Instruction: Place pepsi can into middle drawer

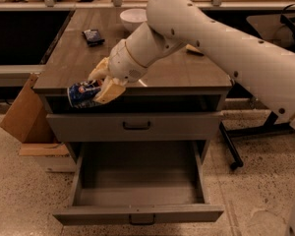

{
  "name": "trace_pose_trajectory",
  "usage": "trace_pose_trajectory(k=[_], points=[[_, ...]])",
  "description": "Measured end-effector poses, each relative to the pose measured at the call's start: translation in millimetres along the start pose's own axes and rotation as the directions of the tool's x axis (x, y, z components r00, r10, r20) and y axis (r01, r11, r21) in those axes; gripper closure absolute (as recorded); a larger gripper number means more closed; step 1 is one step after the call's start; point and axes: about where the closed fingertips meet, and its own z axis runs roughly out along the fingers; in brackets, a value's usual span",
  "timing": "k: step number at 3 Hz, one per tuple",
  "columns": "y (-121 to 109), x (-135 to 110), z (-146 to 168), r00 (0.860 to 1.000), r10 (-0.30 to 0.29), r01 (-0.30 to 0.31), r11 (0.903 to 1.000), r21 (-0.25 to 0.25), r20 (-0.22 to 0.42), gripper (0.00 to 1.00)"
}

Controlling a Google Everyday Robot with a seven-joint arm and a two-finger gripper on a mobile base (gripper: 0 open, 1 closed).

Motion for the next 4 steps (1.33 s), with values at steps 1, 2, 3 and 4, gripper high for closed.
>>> trace_pose_trajectory(k=[1, 2, 3, 4], points=[[-1.2, -1.5, -0.4, 1.0, -0.002, 0.002, 1.0, 0.001, 0.001, 1.0], [14.0, 12.5, 6.0, 0.999, 0.023, -0.023, 0.9997, -0.002, -0.03, 1.0], [46.0, 30.8, 12.3, 0.998, 0.056, -0.055, 0.9982, 0.021, -0.03, 1.0], [82.0, 58.9, 18.4, 0.994, 0.111, -0.11, 0.9928, 0.048, -0.02, 1.0]])
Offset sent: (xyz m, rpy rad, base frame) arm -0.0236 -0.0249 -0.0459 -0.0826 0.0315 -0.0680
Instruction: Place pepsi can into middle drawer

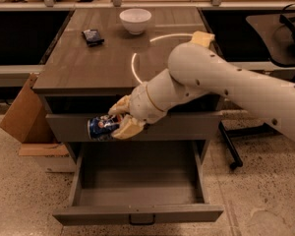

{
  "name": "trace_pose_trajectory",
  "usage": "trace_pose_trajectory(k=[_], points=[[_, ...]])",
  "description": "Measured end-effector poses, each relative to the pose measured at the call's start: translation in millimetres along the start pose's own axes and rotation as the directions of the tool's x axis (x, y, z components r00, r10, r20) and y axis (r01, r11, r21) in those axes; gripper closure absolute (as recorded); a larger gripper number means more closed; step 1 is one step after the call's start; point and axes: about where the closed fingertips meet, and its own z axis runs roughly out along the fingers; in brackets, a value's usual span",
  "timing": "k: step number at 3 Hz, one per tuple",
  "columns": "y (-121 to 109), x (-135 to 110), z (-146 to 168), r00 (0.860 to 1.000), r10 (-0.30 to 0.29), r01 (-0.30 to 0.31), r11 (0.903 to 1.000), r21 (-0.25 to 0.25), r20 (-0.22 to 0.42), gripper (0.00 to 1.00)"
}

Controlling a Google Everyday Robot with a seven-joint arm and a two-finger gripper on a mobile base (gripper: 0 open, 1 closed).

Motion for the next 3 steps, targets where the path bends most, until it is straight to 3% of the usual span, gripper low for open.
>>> trace_pose_trajectory(k=[1, 2, 3], points=[[29.1, 30.7, 2.8, 0.998, 0.066, -0.067, 0.9975, 0.025, 0.013, 1.0], [50.6, 62.5, 6.3, 0.99, 0.138, -0.139, 0.989, 0.051, 0.012, 1.0], [50.6, 62.6, 6.3, 0.99, 0.138, -0.139, 0.989, 0.051, 0.012, 1.0]])
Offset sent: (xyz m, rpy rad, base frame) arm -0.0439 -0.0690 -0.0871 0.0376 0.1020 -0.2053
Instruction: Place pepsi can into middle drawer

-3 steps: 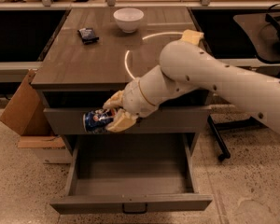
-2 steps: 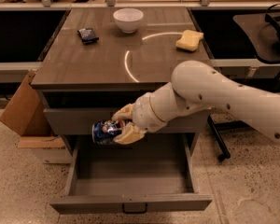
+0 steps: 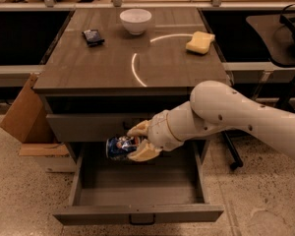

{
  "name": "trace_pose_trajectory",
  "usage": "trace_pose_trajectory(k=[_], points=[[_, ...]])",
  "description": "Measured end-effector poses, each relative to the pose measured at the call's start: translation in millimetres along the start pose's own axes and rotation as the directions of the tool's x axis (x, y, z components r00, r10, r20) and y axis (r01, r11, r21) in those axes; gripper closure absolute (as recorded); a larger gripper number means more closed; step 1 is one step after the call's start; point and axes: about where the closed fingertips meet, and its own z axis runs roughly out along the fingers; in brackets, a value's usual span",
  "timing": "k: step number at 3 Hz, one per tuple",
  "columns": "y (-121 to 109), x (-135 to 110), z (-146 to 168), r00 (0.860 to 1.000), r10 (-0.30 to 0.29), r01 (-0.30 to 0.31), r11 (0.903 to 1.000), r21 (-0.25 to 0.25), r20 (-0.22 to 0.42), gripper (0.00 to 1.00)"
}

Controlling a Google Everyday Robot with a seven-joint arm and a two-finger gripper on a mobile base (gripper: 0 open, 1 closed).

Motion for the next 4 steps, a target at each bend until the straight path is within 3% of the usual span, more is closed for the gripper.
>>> trace_pose_trajectory(k=[1, 2, 4], points=[[-0.5, 12.6, 4.7, 0.999, 0.033, -0.033, 0.9994, 0.009, -0.023, 1.0], [7.1, 56.1, 10.2, 0.991, 0.129, -0.127, 0.9909, 0.044, -0.045, 1.0], [21.4, 142.5, 29.4, 0.964, 0.259, -0.252, 0.9623, 0.102, -0.062, 1.0]])
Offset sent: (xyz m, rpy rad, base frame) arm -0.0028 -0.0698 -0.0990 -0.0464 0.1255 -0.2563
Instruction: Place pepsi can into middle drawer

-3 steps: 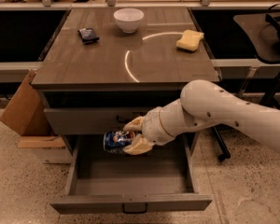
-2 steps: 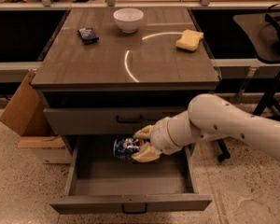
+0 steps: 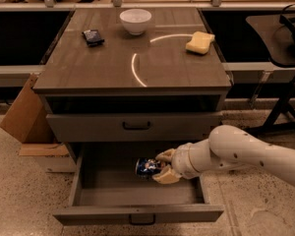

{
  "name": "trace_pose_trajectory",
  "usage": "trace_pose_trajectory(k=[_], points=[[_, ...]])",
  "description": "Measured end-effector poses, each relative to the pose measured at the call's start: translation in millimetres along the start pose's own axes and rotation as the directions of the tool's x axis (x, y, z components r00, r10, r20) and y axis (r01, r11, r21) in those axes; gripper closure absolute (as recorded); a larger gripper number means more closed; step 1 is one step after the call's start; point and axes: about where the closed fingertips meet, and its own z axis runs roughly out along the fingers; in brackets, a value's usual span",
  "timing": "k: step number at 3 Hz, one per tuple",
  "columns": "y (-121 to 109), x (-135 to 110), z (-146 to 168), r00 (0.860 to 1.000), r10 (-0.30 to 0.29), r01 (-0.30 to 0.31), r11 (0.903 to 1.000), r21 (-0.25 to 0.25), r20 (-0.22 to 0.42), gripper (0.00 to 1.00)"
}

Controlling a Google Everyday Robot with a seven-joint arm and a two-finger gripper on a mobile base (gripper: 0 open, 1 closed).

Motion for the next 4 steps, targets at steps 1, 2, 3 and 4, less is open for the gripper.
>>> trace_pose_trajectory(k=[1, 2, 3, 4], points=[[-5.0, 38.5, 19.4, 0.998, 0.065, -0.065, 0.9978, 0.009, 0.021, 1.0], [-5.1, 38.5, 19.5, 0.998, 0.065, -0.065, 0.9978, 0.009, 0.021, 1.0], [-10.8, 44.7, 21.7, 0.997, 0.072, -0.073, 0.9971, 0.025, 0.019, 1.0], [-35.6, 66.4, 28.3, 0.998, 0.051, -0.053, 0.9949, 0.086, 0.029, 1.0]])
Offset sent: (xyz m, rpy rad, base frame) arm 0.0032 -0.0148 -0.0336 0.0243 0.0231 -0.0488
